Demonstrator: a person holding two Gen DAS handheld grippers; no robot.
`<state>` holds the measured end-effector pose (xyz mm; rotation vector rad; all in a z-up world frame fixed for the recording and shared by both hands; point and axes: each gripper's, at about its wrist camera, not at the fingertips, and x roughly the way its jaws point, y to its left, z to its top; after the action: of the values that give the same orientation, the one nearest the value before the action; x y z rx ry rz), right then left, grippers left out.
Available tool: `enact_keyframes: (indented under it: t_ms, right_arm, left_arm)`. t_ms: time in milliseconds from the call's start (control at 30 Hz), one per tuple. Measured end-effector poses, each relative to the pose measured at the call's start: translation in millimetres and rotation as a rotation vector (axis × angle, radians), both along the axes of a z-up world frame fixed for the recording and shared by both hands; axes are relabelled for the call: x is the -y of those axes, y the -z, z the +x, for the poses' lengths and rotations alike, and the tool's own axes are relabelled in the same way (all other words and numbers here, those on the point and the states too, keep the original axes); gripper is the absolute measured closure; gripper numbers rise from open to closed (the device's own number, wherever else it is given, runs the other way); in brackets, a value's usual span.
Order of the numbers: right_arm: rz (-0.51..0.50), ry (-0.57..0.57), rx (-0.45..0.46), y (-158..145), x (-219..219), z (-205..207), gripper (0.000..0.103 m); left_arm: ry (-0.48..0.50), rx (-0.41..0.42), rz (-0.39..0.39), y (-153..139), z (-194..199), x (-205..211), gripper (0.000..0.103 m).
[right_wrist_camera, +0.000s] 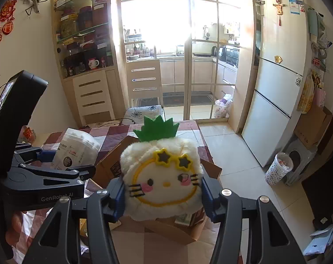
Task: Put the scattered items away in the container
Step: 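Carry the swab box with the left tool while the right tool carries the plush over the box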
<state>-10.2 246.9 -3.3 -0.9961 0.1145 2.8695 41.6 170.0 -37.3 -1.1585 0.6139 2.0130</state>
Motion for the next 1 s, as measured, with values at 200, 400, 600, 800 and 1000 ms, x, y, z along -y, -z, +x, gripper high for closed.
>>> enact_keyframes:
  t_ms: [200, 400, 600, 800, 1000]
  right_arm:
    - [0.0, 0.0, 0.015, 7, -1, -5, 0.047]
    - [0.0, 0.01, 0.025, 10, -4, -11, 0.047]
    - [-0.006, 0.014, 0.035, 15, -7, -12, 0.047]
    - [-0.008, 0.02, 0.042, 17, -7, -15, 0.047]
    - [-0.01, 0.01, 0.058, 22, -10, -21, 0.047]
  left_arm:
    - [0.008, -0.003, -0.008, 4, -4, -8, 0.038]
    - [0.016, 0.005, -0.022, 11, -8, -13, 0.038]
    - [0.027, 0.002, -0.033, 13, -8, -19, 0.038]
    - [0.033, -0.001, -0.043, 15, -7, -24, 0.038]
    - [0.035, 0.004, -0.068, 19, -7, -30, 0.038]
